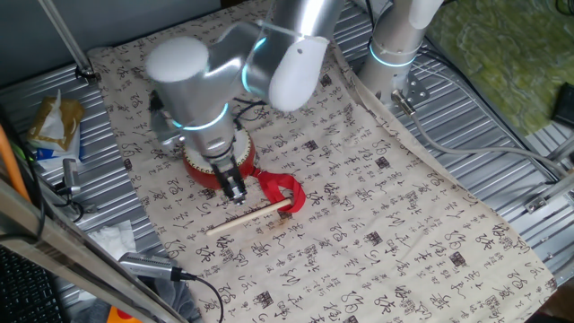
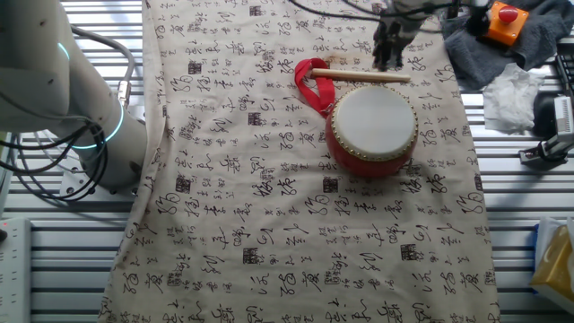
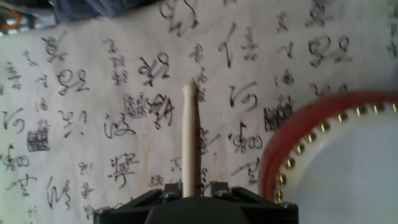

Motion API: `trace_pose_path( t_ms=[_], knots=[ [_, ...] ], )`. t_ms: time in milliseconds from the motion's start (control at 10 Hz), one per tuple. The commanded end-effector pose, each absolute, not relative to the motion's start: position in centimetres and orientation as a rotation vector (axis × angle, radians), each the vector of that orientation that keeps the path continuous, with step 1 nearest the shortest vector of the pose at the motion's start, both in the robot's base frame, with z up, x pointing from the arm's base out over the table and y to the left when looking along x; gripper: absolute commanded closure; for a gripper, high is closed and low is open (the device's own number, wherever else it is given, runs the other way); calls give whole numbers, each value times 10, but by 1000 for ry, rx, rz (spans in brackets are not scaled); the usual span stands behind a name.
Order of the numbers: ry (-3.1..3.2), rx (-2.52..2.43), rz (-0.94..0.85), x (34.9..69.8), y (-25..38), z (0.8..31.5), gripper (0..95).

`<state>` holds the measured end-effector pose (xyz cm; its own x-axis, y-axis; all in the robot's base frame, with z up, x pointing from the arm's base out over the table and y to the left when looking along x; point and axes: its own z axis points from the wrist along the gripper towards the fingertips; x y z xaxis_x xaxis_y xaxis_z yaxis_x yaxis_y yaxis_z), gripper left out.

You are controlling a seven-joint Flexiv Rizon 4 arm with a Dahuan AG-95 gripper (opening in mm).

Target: Play the drum

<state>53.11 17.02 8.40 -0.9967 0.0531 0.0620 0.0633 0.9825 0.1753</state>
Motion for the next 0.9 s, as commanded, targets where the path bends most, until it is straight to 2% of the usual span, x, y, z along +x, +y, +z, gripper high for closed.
trace_pose_path(
  t_ms=[100,300,900],
  knots=[
    [-3073,-70,-221,526,178,78,570],
    [-3078,-77,-169,521,190,72,570],
    [-3087,-91,-159,513,200,60,570]
  ],
)
